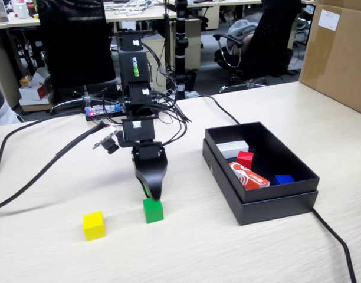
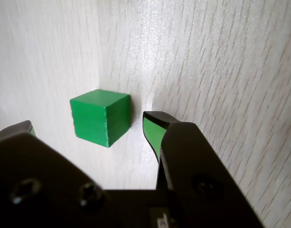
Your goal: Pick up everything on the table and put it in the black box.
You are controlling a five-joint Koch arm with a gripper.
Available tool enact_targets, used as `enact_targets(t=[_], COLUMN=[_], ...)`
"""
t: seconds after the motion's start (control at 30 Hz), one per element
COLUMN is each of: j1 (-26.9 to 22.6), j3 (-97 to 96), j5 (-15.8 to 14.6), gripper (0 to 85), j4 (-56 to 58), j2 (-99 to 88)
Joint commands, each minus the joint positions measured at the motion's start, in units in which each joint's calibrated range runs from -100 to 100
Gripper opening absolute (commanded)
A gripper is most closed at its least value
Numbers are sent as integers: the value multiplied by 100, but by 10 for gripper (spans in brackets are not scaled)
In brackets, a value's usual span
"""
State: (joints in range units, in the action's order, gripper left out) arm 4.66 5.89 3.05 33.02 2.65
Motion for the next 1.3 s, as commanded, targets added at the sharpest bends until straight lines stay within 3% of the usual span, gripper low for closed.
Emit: enact_targets(t=[0.0, 0.63, 0.9, 1.27], j1=[83, 20, -98, -117], j3=[499, 1261, 1161, 1061], j5=[63, 54, 68, 142], gripper=[467, 465, 460, 399], j4=[-274, -179, 1056, 1661], j2=[153, 1140, 1026, 957])
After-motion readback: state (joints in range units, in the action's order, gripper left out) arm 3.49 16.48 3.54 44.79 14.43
